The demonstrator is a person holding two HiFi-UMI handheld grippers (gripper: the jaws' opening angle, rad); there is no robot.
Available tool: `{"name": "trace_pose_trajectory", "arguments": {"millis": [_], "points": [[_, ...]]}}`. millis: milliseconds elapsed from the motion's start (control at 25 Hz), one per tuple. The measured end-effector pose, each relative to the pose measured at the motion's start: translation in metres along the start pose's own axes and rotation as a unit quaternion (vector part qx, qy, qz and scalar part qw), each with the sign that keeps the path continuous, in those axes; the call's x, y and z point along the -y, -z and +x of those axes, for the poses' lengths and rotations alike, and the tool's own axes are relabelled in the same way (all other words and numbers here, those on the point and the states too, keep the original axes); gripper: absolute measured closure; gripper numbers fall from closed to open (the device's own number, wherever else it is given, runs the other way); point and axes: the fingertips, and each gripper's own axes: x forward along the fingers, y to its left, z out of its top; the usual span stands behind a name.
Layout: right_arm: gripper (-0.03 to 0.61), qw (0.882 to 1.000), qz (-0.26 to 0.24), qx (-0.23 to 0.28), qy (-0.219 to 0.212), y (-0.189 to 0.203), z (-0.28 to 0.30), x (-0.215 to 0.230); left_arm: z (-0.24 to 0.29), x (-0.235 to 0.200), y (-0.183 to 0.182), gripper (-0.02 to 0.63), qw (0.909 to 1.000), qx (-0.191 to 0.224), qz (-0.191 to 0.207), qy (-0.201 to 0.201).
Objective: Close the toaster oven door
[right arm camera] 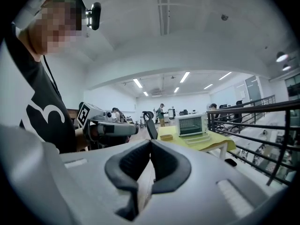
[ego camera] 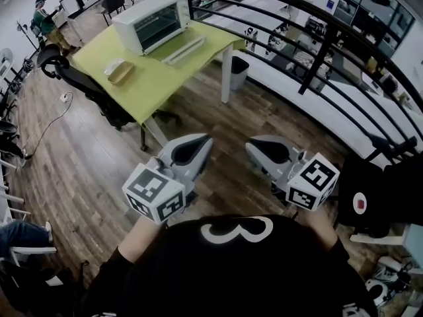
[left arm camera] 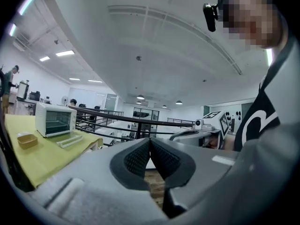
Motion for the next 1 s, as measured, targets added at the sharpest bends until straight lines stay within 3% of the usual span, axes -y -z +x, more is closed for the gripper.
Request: {"name": "trace_pose_trajectory", "arguments": {"millis": [280,480,760,1000], "points": [[0.577,0.999,0.002,0.014,0.03,0.009,-0.044,0.038,0.049,0.029,0.016,0.603,0.9997,-0.007,0.002,0.023],[0.577,0.999,0.012,0.017,0.045,0.017,-0.049,0.06,0.068,0.026,0.022,0.603,0.9994,-0.016,0.003,0.032],[0.577,0.998,0.026,0.026,0.058,0.018,-0.018,0.117,0.102,-0.034,0.029,0.603,0.9996,-0.02,-0.004,0.021],[0.578,0.998,0.03,0.002,0.046,0.017,0.054,0.186,0.148,-0.126,0.028,0.603,0.9995,-0.02,-0.022,0.002]]}}
